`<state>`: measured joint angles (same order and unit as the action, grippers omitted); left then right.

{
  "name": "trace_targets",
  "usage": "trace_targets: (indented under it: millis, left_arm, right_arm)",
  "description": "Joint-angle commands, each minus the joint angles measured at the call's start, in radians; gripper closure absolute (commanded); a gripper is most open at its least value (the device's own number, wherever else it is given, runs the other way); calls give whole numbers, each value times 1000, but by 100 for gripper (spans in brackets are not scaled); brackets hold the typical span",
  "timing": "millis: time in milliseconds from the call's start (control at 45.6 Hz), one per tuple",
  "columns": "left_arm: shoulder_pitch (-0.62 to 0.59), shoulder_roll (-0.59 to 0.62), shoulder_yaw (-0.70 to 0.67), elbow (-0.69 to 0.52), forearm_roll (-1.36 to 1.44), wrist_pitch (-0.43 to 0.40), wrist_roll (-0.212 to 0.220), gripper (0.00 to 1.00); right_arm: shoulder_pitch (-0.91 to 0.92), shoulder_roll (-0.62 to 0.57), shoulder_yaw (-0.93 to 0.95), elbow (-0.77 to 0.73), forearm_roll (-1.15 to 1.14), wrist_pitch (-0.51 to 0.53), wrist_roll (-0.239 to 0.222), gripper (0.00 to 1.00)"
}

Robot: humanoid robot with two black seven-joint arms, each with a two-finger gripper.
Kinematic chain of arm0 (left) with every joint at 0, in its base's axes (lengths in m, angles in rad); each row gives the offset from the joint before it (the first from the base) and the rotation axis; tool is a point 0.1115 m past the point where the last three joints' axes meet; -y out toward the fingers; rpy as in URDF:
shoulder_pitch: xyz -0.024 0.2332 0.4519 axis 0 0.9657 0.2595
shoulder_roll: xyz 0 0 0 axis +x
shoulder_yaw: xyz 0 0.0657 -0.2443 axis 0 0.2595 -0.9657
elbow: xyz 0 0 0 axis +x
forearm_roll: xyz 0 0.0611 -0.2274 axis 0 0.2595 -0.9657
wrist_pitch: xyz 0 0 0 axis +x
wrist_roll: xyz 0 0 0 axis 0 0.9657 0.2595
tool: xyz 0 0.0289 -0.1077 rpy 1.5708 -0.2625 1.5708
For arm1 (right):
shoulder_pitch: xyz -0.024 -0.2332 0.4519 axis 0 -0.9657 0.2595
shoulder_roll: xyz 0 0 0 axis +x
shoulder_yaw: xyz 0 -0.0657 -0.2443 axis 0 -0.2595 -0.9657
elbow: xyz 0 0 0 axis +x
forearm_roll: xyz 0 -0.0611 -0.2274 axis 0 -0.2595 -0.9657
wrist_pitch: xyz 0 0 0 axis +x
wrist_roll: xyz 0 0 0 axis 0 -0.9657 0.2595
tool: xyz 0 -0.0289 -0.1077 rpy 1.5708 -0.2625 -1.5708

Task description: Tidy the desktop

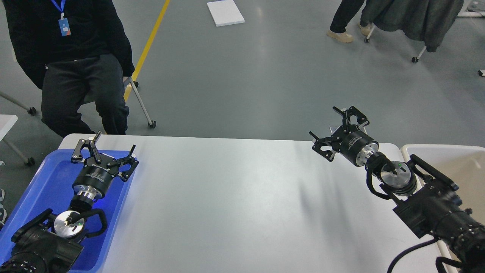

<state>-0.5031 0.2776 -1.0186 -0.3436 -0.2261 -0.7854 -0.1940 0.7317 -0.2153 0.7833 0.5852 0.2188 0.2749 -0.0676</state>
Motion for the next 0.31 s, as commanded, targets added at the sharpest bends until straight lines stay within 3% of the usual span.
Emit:
trace_targets:
  millis: [0,285]
  left_arm:
    - [0,0,0,0,-1,0,1,0]
    - [0,0,0,0,-1,0,1,0]
  right_arm:
    - [-80,8,46,-22,7,98,2,0]
    - [-101,37,83,-24,7,122,2,0]
